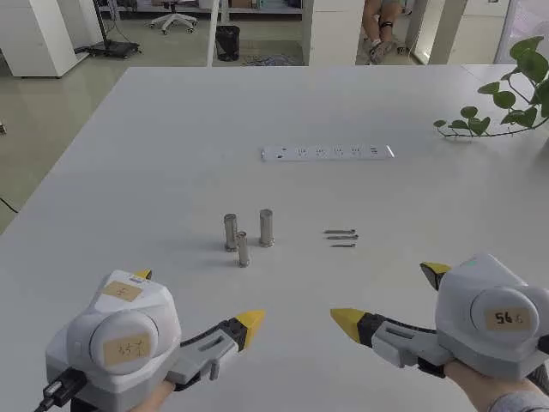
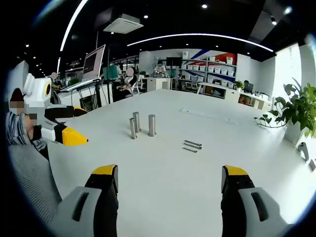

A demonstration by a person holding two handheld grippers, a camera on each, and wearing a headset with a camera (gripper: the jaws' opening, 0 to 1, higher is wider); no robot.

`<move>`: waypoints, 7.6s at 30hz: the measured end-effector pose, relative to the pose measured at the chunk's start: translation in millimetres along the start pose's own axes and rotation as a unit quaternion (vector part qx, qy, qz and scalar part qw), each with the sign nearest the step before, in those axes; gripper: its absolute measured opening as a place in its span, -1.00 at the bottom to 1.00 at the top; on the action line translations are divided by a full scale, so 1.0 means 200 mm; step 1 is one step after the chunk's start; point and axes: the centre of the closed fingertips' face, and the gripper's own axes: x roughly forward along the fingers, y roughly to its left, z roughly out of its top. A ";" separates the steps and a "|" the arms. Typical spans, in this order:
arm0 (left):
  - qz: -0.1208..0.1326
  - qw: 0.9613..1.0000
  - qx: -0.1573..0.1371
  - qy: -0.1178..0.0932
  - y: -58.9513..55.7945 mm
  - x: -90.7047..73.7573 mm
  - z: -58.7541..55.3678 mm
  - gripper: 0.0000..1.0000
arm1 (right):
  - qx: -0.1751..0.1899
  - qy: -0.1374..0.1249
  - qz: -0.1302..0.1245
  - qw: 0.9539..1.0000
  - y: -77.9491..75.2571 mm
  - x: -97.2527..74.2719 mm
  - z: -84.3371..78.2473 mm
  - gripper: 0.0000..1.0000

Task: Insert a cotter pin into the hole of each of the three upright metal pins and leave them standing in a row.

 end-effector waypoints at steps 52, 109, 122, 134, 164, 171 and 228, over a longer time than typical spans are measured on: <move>-0.005 1.000 0.006 0.002 -0.01 0.00 0.00 0.72 | -0.001 -0.010 0.000 1.000 0.00 0.00 0.02 0.65; -0.073 0.997 0.035 0.003 0.07 0.54 0.08 -0.45 | 0.029 -0.036 0.028 0.999 0.01 -0.03 0.15 0.49; -0.090 0.996 0.025 0.016 0.04 0.67 0.02 -0.69 | 0.032 -0.024 0.028 0.999 0.01 0.01 0.13 0.50; -0.094 0.994 0.036 0.032 0.02 0.70 -0.03 -0.89 | 0.034 -0.016 0.021 0.999 0.01 0.03 0.09 0.49; -0.158 0.986 0.038 0.034 -0.29 0.64 -0.05 -0.90 | 0.016 0.017 0.016 1.000 -0.01 0.03 0.04 0.36; -0.166 0.985 0.045 0.030 -0.32 0.63 -0.05 -0.90 | 0.007 0.032 0.030 0.999 -0.01 0.04 0.03 0.24; -0.151 0.988 0.013 0.032 -0.15 0.26 0.01 0.53 | -0.249 0.297 0.235 0.891 -0.24 0.63 -0.02 -0.68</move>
